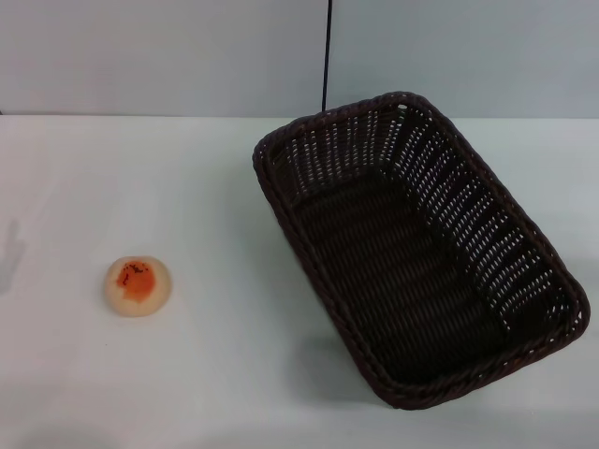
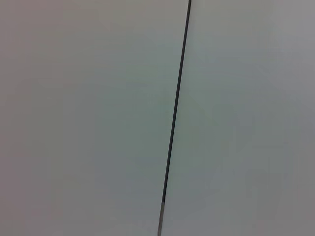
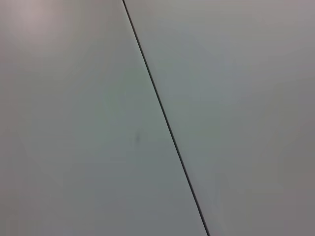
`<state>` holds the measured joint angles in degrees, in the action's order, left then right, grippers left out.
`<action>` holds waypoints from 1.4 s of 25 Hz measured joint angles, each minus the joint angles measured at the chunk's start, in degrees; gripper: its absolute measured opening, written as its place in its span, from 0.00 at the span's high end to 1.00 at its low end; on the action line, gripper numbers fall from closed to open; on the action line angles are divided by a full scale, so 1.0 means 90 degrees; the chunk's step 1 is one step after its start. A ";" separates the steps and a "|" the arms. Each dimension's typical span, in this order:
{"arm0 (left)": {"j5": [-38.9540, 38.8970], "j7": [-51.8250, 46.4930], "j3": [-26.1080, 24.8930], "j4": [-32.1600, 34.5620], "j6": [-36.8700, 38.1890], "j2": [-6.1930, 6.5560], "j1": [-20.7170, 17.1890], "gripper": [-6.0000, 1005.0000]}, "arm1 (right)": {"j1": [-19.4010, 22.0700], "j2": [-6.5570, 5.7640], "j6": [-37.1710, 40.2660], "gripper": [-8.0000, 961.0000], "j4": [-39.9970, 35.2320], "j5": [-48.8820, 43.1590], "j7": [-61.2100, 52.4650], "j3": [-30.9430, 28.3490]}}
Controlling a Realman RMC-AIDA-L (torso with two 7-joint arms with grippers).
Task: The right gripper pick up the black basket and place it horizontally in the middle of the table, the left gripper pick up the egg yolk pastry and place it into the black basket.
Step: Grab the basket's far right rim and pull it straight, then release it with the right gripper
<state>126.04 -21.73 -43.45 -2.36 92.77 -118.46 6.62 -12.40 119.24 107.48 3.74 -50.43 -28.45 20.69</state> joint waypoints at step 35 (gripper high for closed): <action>0.0042 -0.0083 0.0068 -0.0092 -0.0063 0.0000 -0.0018 0.16 | -0.1191 -0.0478 -0.0451 0.22 -1.0491 -0.7947 -1.2032 0.0609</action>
<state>126.41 -22.47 -42.84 -3.19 92.20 -118.46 6.47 -23.13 114.95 103.42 -90.68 -121.95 -136.74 26.17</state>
